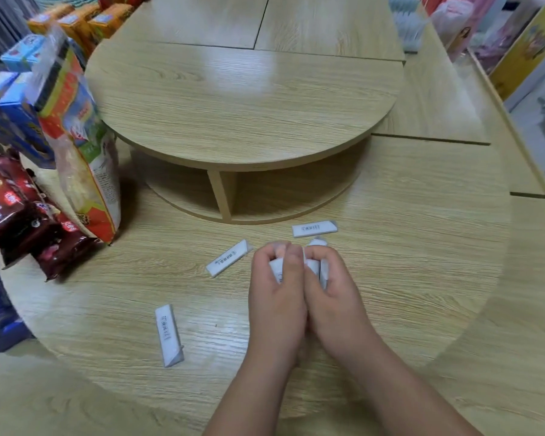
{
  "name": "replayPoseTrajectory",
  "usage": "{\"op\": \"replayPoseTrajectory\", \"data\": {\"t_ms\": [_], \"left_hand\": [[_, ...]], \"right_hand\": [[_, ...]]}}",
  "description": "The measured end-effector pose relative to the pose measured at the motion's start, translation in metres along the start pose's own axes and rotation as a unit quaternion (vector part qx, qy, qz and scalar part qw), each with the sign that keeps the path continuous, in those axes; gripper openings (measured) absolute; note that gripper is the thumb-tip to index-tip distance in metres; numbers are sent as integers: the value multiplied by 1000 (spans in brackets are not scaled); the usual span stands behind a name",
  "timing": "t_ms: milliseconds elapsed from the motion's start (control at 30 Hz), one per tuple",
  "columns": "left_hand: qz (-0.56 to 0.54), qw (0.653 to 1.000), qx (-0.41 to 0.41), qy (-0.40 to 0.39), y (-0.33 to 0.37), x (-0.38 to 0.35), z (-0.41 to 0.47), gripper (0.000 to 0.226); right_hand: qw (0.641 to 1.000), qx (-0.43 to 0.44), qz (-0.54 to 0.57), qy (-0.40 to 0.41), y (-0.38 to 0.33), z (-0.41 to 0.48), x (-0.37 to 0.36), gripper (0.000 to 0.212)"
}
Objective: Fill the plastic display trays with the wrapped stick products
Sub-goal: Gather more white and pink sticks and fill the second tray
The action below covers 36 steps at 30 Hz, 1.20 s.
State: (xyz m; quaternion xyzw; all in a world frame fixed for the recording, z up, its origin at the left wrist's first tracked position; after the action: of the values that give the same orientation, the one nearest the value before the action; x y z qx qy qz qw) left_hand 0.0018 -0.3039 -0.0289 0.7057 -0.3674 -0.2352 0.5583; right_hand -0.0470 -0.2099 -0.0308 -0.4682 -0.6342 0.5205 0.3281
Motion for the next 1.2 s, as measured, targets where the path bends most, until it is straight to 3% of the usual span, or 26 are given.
{"op": "replayPoseTrajectory", "data": {"t_ms": [100, 267, 433, 500, 633, 733, 867, 933, 1000, 1100, 1133, 1200], "left_hand": [[-15, 1000, 2, -5, 2, -7, -1, 21], [-61, 994, 42, -76, -3, -17, -7, 41], [-70, 984, 35, -159, 4, -25, -20, 36], [-83, 985, 56, -140, 0, -21, -25, 34], [-104, 990, 64, -74, 1, -11, -25, 15], [-103, 993, 48, -24, -3, -3, -21, 15], [-97, 994, 40, 26, -5, 7, -19, 21], [-90, 993, 39, 67, -6, 16, -17, 19], [-89, 988, 45, 117, -8, 30, -12, 19], [-44, 987, 42, 147, -10, 57, -3, 21], [-3, 989, 29, 144, -10, 67, 1, 19], [80, 987, -1, 138, -9, 83, 6, 17]], "right_hand": [[999, 25, 30, -1, -2, -3, -12, 12], [996, 80, -28, 1, -6, -7, -15, 44], [997, 18, 60, -50, -4, -5, -21, 64], [997, 21, 50, -63, -12, -6, -25, 62], [995, 32, 32, -86, -16, -8, -32, 78], [995, 40, 47, -78, -16, -12, -33, 76], [991, 121, 27, -42, -26, -23, -35, 77], [985, 170, 22, -15, -30, -27, -32, 69], [974, 222, 14, 28, -37, -27, -19, 48], [958, 261, -111, 45, -43, -7, 10, 36], [947, 246, -209, 7, -39, 5, 15, 42], [874, 213, -425, -101, -22, 27, 18, 73]]}}
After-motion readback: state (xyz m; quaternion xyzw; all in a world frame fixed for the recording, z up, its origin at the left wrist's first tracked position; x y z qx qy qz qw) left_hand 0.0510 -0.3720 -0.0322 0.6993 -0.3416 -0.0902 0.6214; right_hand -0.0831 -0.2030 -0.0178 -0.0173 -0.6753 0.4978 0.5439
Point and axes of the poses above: each hand's wrist, its own z-axis towards the middle knuckle, its own x-axis out of the back of the hand, y = z × x, the point moved 8 cm from there along z, towards the middle knuckle, and after that the axes turned 8 degrees about z, right-handed, at the moved point
